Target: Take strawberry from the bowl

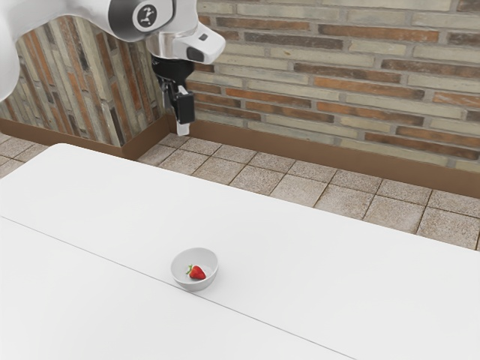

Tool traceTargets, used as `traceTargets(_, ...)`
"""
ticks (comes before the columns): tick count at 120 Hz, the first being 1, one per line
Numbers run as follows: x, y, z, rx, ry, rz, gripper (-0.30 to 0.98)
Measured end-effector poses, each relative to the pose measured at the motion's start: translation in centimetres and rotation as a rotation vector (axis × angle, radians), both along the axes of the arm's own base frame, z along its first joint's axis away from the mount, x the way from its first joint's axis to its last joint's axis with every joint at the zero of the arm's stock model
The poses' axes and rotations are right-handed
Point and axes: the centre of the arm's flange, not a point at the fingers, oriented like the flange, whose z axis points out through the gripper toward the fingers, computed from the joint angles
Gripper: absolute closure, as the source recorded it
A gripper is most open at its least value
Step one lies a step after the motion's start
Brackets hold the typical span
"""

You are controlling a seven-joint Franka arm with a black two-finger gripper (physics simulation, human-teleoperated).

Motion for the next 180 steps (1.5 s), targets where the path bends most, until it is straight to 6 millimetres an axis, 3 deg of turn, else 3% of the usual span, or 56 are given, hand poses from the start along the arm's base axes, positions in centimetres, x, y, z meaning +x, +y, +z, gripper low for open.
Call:
traceTargets(18, 0.0, 0.0, -0.1, -0.007, 0.012, -0.039, 0.00)
traceTargets(28, 0.5, 2.9, 0.1, -0.034, 0.017, -0.017, 0.03)
traceTargets(32, 1.4, 3.6, -0.9, -0.035, 0.029, -0.041, 0.04)
traceTargets(37, 3.1, 4.3, -3.9, -0.040, 0.066, -0.084, 0.05)
traceTargets(41, 4.5, 5.2, -7.8, -0.050, 0.110, -0.119, 0.06)
traceTargets(49, 5.9, 6.6, -15.1, -0.077, 0.188, -0.187, 0.07)
traceTargets(54, 6.5, 7.1, -18.4, -0.094, 0.216, -0.231, 0.07)
traceTargets(68, 5.1, 9.0, -24.2, -0.118, 0.277, -0.329, 0.09)
traceTargets(80, 3.3, 8.9, -27.5, -0.128, 0.292, -0.427, 0.14)
traceTargets(98, 3.1, 7.2, -29.3, -0.131, 0.258, -0.570, 0.21)
traceTargets(120, 0.1, 1.8, -30.4, -0.141, 0.255, -0.719, 0.34)
traceTargets(137, -2.6, 1.1, -33.0, -0.164, 0.269, -0.742, 0.40)
traceTargets(180, -3.4, 1.5, -35.1, -0.178, 0.236, -0.769, 0.49)
